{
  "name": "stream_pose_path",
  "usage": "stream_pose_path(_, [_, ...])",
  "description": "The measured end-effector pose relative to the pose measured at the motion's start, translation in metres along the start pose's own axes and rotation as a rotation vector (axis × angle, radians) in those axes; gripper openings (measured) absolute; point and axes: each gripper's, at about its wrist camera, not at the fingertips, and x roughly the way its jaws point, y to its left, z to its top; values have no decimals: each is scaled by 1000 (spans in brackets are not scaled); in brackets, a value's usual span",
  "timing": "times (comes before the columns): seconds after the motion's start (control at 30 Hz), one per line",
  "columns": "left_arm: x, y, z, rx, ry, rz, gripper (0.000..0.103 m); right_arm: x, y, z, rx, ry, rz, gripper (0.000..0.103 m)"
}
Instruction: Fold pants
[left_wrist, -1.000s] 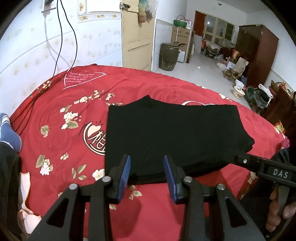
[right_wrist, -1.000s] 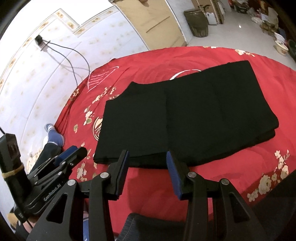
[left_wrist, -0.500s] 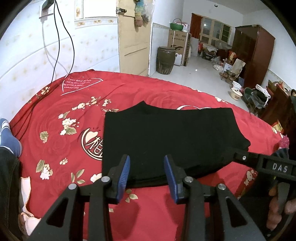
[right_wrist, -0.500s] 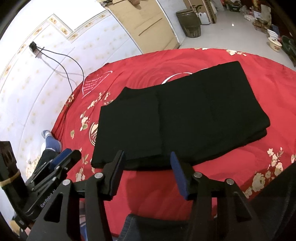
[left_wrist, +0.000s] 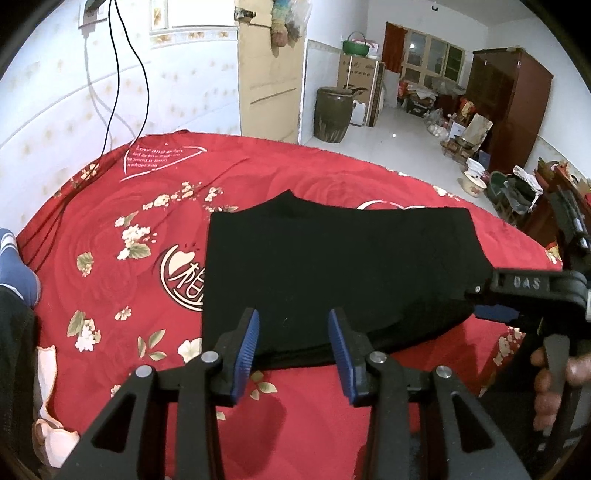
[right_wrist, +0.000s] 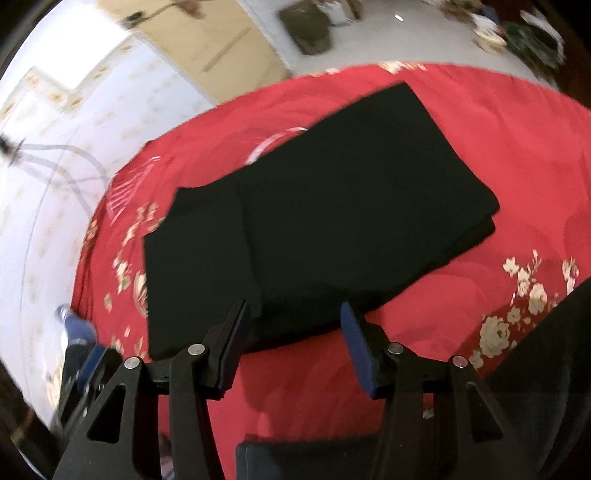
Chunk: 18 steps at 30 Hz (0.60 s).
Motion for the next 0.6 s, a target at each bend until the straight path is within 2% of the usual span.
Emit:
stream_pose_path(0.13, [8,5,-1,-23,20,7,42,18,-17,11,136,59,-107,60])
stream_pose_path(0.27, [14,11,0,-43,30,10,42,38,-27,18,196,130,-207,65])
stream_pose_path(0.37, [17,12,-1,-51,36,10,42,40,-29,22,232,101,-206,75])
stream_pose_path(0.43, [19,13,-1,-54,40,8,42,34,-36,23,292,14,-150,81])
stream_pose_path(0.5, [20,14,-2,-52,43,9,42,24,-45,22,317,-100,-87,81])
stream_pose_path(0.6, [22,14,-3,-58,49,9,42,16,-56,17,388,-150,-2,79])
